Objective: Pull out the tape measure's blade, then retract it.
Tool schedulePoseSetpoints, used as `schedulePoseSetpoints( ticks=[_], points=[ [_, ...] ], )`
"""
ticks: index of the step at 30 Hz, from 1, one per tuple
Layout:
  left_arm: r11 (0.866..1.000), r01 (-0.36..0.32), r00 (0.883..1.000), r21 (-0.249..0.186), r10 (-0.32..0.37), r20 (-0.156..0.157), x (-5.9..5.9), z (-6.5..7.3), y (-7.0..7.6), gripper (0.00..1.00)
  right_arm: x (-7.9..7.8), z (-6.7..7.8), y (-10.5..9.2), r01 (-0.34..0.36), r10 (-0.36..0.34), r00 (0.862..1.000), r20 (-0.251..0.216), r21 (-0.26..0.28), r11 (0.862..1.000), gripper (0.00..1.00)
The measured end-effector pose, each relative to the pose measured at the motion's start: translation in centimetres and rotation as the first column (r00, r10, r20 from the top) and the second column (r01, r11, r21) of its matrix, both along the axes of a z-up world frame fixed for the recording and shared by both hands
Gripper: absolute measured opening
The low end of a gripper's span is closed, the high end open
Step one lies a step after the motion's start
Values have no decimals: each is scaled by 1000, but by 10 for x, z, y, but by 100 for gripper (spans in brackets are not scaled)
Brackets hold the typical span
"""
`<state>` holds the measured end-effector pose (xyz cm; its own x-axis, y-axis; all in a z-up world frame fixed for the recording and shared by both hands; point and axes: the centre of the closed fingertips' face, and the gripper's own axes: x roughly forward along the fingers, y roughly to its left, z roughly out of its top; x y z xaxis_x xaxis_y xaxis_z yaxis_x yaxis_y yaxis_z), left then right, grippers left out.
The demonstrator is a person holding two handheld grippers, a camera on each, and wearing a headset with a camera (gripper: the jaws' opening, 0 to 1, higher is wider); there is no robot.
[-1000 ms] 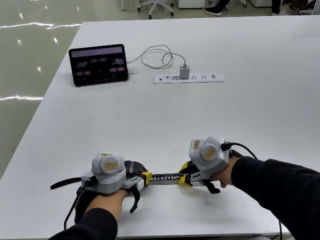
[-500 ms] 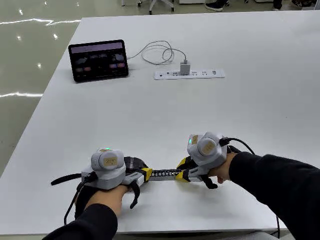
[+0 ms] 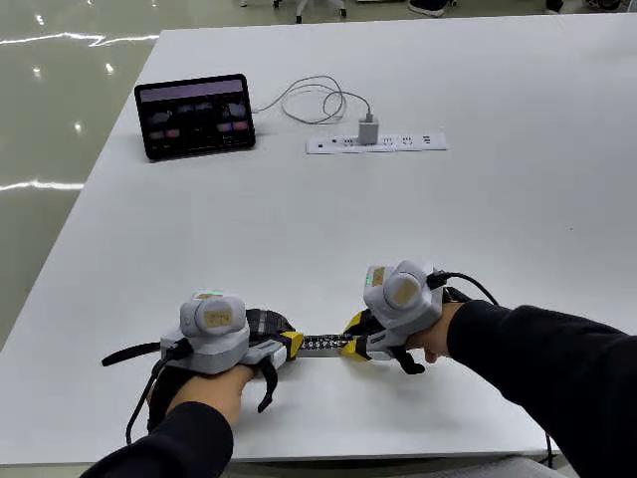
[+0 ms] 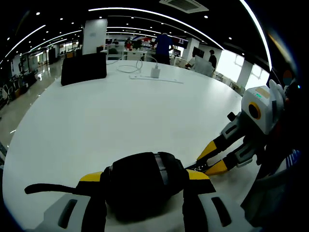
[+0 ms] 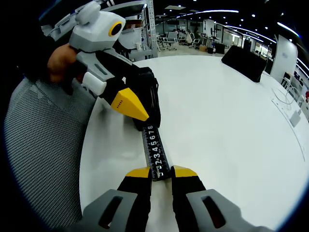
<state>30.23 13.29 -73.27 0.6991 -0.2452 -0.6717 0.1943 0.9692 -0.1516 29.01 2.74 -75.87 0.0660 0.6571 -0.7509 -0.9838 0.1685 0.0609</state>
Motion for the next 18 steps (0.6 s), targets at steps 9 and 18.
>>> schedulePoseSetpoints(
  ticks=[9,18],
  points=[
    [1000,-1,1000,-2,1,0,0,0,0,59,-1,0,5,8,-7,1000,-10,12,1000,11],
    [1000,0,1000,-15,0,-2,-1,1,1,59,-1,0,11,-2,2,1000,-1,23,1000,11]
  ],
)
